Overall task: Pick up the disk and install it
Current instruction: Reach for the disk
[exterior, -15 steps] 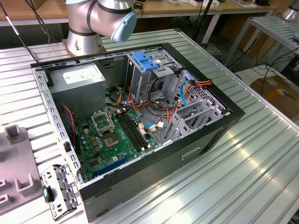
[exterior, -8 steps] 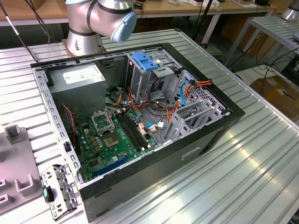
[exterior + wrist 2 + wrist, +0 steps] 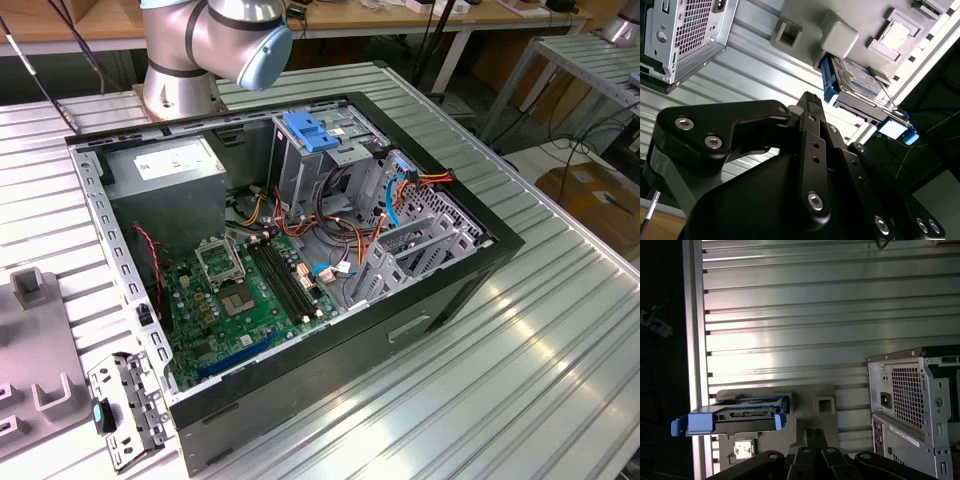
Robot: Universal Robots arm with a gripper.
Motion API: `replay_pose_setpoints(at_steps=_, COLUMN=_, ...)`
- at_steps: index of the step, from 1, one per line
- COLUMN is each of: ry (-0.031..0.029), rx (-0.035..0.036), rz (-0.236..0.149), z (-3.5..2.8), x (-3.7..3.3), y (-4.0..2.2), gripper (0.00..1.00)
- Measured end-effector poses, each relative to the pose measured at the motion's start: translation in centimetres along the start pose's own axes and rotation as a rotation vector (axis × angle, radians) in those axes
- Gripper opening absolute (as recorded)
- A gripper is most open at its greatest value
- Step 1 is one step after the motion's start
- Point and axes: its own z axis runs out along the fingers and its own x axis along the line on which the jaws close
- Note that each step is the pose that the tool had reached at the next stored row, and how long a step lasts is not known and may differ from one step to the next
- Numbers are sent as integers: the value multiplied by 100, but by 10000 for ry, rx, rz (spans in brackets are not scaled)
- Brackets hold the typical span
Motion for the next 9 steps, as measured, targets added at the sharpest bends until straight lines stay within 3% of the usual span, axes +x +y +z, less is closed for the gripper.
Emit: replay_pose_setpoints(at_steps=9, ry=1, rx=1, rz=0, z=-1, x=116, y=-9, gripper=11)
